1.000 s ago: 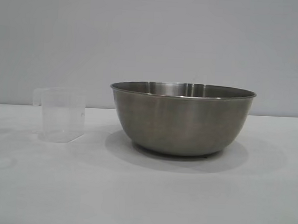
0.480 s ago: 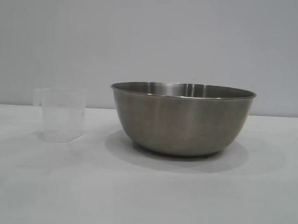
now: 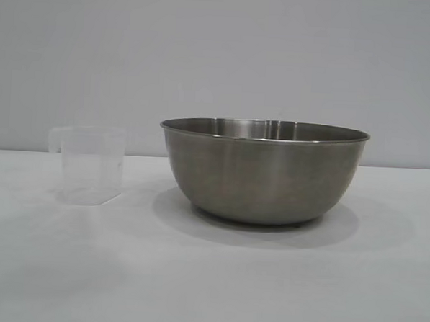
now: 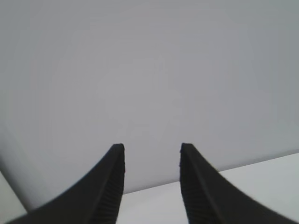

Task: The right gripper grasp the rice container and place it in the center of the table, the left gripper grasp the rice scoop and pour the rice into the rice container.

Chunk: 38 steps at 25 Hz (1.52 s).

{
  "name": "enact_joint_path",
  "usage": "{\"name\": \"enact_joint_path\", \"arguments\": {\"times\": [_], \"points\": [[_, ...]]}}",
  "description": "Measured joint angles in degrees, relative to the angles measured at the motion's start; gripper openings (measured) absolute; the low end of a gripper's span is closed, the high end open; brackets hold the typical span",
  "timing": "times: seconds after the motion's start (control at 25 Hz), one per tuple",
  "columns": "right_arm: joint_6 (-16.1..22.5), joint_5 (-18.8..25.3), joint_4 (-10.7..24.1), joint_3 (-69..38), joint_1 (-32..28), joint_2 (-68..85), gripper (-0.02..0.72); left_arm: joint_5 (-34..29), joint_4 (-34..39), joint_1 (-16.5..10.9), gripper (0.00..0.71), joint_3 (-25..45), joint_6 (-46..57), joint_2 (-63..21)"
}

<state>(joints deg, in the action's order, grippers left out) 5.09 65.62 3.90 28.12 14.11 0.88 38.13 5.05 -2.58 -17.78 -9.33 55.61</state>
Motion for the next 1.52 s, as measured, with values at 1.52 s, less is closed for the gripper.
{"name": "enact_joint_path", "arguments": {"times": [1.52], "points": [[0.0,0.0,0.0,-0.1,0.0,0.0,0.413,-87.9,-3.6,-0.1,0.239,-8.0,1.4,-56.5]]}}
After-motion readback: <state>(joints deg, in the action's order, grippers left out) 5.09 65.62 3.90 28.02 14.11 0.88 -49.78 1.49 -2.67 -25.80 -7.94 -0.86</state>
